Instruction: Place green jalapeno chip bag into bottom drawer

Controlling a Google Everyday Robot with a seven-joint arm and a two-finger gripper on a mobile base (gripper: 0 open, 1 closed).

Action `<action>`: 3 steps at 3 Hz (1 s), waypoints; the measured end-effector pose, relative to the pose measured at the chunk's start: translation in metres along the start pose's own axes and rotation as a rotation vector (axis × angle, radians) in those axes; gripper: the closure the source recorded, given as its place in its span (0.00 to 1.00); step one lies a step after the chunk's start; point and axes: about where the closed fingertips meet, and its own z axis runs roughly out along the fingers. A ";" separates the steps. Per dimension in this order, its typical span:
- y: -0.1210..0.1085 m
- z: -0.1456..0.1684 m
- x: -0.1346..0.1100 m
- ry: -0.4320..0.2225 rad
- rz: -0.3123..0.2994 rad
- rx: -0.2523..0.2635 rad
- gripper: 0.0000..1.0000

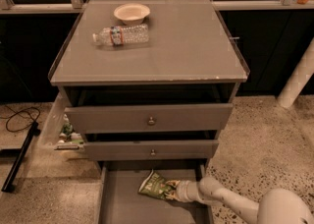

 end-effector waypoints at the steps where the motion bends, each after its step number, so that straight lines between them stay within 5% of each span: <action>1: 0.000 0.000 0.000 0.000 0.000 0.000 0.35; 2: 0.000 0.000 0.000 0.000 0.000 0.000 0.12; 3: 0.000 0.000 0.000 0.000 0.000 0.000 0.00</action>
Offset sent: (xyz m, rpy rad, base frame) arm 0.0000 0.0000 0.0000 0.0000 0.0000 0.0000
